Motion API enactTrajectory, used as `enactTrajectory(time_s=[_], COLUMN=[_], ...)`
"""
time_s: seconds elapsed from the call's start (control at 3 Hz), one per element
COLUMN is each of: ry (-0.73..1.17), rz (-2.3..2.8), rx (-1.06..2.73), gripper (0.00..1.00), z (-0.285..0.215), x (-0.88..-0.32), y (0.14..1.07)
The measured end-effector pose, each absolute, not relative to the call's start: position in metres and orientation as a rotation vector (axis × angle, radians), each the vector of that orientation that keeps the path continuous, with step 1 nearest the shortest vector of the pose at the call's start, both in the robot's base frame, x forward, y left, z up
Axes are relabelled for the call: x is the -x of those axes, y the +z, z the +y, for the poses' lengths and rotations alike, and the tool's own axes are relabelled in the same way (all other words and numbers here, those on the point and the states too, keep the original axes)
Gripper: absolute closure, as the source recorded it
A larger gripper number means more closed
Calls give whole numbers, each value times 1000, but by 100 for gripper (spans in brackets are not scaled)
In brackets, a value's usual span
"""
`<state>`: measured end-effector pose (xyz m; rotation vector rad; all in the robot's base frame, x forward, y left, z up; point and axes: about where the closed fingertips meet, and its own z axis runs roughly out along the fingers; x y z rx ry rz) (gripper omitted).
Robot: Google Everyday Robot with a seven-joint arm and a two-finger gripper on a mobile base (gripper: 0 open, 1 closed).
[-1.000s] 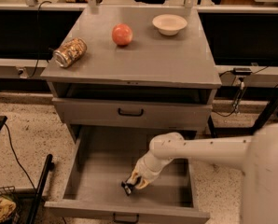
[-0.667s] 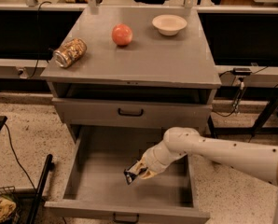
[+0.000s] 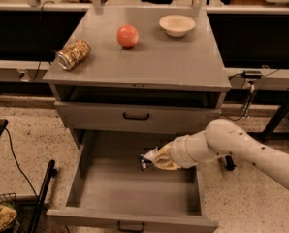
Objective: Pick rxbar blueberry from middle drawer and place on counter
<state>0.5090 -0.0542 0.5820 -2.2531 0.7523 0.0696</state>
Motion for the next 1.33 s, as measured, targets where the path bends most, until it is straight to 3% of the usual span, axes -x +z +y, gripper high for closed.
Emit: enactTrajectory(time_s=[1.33], ry=[-49], rz=[517], rx=[2088], gripper=[100], z=[-84], x=[-512], y=[714])
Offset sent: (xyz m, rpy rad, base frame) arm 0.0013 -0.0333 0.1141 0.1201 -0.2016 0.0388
